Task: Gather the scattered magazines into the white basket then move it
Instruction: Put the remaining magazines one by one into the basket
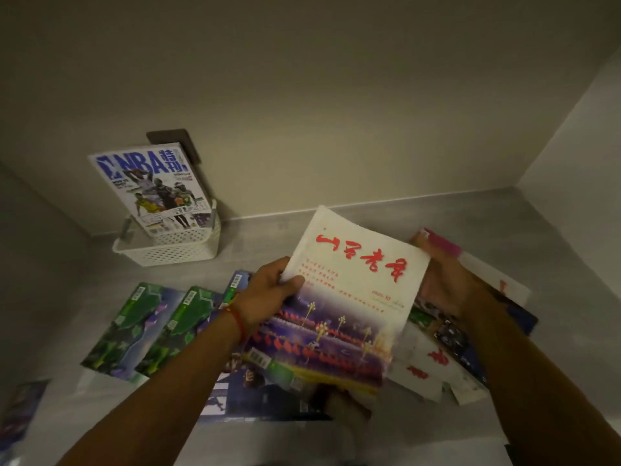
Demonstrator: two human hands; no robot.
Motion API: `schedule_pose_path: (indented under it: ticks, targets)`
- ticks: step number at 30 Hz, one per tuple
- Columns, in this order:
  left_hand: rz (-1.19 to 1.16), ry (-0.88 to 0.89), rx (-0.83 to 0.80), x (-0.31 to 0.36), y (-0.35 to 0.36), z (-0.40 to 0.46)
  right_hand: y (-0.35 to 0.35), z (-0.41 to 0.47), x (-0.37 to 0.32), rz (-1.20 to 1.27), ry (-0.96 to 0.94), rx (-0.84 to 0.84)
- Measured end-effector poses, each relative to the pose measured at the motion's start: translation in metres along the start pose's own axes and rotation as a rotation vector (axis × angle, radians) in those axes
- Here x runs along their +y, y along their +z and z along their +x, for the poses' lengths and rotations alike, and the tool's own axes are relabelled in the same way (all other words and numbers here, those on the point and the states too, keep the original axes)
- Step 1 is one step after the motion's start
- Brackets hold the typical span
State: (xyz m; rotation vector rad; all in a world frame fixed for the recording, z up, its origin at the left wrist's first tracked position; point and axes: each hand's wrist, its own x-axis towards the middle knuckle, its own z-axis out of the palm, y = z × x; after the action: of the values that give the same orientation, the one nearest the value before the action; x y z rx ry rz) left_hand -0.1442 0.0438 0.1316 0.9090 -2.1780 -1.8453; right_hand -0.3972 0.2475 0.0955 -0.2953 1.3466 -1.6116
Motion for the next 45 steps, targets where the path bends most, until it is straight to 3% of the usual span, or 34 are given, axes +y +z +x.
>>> schedule_pose_path:
  ticks: [2, 5, 11, 17, 20, 22, 31, 37, 45]
  targets:
    - [-0.120, 0.007, 0.094, -0.016, -0.027, -0.006, 0.029, 0.012, 0.015, -0.001, 0.032, -0.029]
    - [-0.231, -0.001, 0.199, -0.040, -0.071, -0.012, 0.083, 0.029, 0.044, -0.188, 0.081, -0.136]
    - [-0.250, 0.039, 0.395, -0.061, -0.181, -0.024, 0.221, 0.077, 0.042, -0.665, -0.180, -0.038]
    - [0.095, 0.204, 0.635, -0.045, -0.310, 0.001, 0.348, 0.143, 0.004, -0.850, -0.530, 0.147]
    - [0.301, 0.215, 0.738, -0.033, -0.361, 0.025, 0.394, 0.179, -0.015, -0.957, -0.529, 0.247]
    - [0.316, 0.166, 0.753, -0.032, -0.387, 0.041, 0.415, 0.200, -0.024, -0.998, -0.512, 0.278]
    - [-0.021, -0.083, 0.719, -0.077, -0.443, 0.108, 0.449, 0.268, -0.011, -0.915, -0.417, 0.327]
    - [-0.186, -0.127, 0.690, -0.106, -0.439, 0.124, 0.444, 0.289, 0.024, -0.889, -0.304, 0.294]
    - [-0.268, -0.152, 0.632, -0.110, -0.426, 0.129, 0.444, 0.289, 0.055, -0.556, -0.137, 0.217]
